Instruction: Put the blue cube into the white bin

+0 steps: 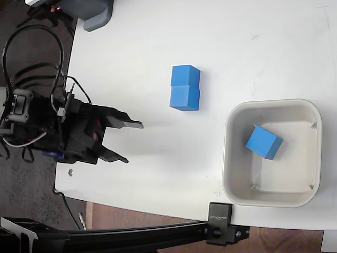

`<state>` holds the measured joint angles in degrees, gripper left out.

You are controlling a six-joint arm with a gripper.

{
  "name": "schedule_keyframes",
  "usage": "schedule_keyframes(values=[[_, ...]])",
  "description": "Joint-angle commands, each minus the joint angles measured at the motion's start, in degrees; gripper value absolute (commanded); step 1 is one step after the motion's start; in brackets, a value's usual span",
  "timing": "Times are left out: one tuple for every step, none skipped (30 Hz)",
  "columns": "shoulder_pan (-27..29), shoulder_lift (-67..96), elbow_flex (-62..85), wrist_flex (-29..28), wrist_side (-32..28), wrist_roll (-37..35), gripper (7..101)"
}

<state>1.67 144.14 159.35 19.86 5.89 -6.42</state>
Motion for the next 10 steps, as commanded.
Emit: schedule_keyframes(values=[[-3.96,9.58,-0.62,10.81,2.20,4.48,100.0],[-5.19,10.72,-0.35,13.27,2.90,5.80,99.5],[-6.15,12.22,0.44,14.94,3.52,6.77,99.5],[-6.94,14.33,1.93,16.17,4.13,7.47,99.5],[-7.21,17.05,3.78,17.23,4.22,8.00,99.5],[-6.77,20.04,5.63,18.63,3.69,8.09,99.5],[-6.33,23.64,6.77,20.30,2.99,8.44,98.9],[-5.89,26.81,7.29,22.85,2.46,8.61,99.2],[-5.80,29.71,7.56,25.58,2.02,9.23,99.2],[-6.42,30.94,7.82,27.25,2.02,10.20,99.2]])
